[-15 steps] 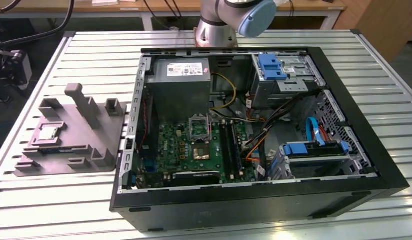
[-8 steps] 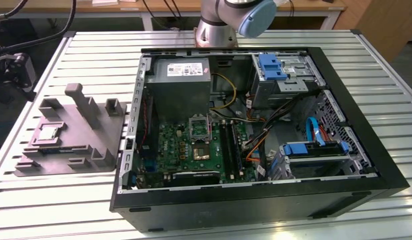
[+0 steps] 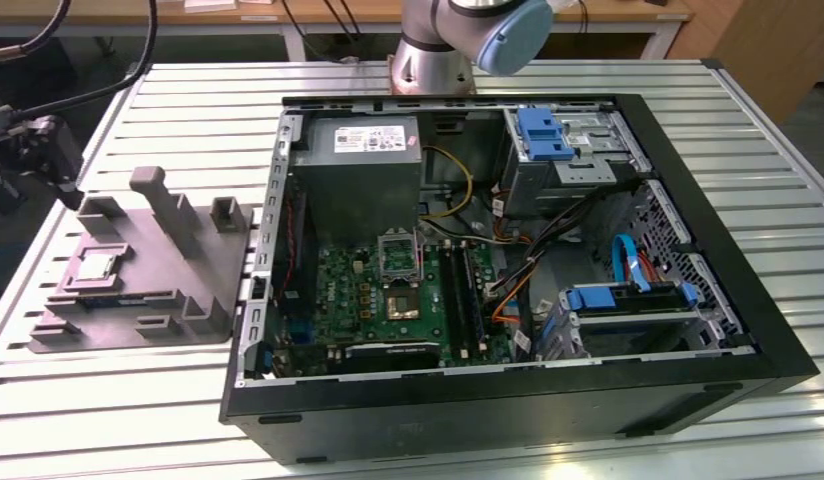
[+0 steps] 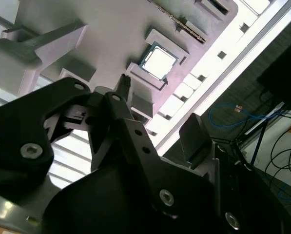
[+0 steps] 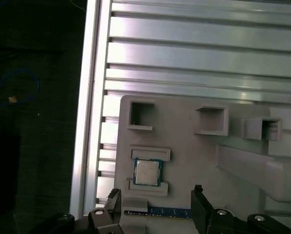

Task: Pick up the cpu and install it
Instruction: 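Pick up the cpu and move it towards the insertion slot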

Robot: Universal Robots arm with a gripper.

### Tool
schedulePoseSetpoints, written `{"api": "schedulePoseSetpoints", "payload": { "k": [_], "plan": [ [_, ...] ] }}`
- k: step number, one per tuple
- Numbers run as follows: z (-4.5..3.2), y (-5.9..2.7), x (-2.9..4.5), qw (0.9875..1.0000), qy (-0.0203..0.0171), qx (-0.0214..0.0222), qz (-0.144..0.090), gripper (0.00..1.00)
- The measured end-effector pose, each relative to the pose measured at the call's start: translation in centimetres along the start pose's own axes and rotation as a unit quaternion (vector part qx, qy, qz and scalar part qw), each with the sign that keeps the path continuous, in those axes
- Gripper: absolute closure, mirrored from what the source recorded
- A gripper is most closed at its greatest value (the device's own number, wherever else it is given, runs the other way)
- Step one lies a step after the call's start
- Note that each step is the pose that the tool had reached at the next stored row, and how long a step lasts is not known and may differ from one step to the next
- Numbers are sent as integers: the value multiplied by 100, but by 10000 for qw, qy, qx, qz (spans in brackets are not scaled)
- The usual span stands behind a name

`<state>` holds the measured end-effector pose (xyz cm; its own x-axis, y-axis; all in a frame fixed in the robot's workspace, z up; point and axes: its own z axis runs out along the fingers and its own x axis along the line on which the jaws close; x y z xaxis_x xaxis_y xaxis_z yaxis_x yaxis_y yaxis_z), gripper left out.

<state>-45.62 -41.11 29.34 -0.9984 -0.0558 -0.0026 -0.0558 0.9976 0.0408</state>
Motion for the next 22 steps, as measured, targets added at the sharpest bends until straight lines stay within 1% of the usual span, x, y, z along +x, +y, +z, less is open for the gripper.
{"api": "schedulePoseSetpoints", "payload": {
  "k": [1, 7, 13, 20, 22],
  "plan": [
    [17, -1, 1, 10000, 1, 0, 0, 32],
    [127, -6, 1, 10000, 1, 0, 24, 32],
    [235, -8, 1, 9998, -6, 0, 182, 32],
    [363, -15, 2, 9998, -6, -5, 186, 32],
    [395, -19, 3, 9998, -16, -5, 186, 32]
  ]
}}
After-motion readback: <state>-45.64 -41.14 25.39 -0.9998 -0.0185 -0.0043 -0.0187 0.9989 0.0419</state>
